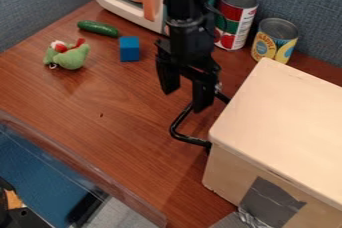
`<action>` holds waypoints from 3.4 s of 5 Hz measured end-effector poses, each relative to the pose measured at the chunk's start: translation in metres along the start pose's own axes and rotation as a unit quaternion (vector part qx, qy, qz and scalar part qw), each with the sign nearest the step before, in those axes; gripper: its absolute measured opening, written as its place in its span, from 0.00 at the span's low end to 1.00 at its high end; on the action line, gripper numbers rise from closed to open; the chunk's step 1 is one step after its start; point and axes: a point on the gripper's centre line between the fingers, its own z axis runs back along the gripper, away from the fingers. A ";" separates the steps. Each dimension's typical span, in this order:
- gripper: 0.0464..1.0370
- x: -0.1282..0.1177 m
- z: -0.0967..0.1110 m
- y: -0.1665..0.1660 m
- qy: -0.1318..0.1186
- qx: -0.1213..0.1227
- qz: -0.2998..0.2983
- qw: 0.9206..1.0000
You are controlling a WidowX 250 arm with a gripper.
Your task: Opened the drawer
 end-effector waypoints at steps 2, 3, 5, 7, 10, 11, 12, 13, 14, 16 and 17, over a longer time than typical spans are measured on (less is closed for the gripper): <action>0.93 -0.007 -0.027 -0.012 0.025 -0.003 -0.001 1.000; 0.61 -0.008 -0.033 -0.012 0.020 -0.002 0.000 1.000; 0.16 -0.015 -0.033 0.004 0.033 0.016 0.016 0.999; 0.11 -0.029 -0.019 0.056 0.049 -0.002 0.056 0.997; 0.11 -0.042 -0.007 0.081 0.084 0.024 0.052 0.995; 0.11 -0.047 -0.005 0.088 0.092 0.032 0.054 0.994; 0.11 -0.051 -0.002 0.095 0.096 0.035 0.060 0.993; 0.15 -0.054 0.000 0.099 0.103 0.037 0.063 0.992; 0.40 -0.060 0.004 0.099 0.133 0.045 0.035 0.990; 0.95 -0.047 0.048 0.087 0.119 0.056 -0.016 0.991; 0.96 -0.048 0.079 0.098 0.116 0.072 -0.028 0.990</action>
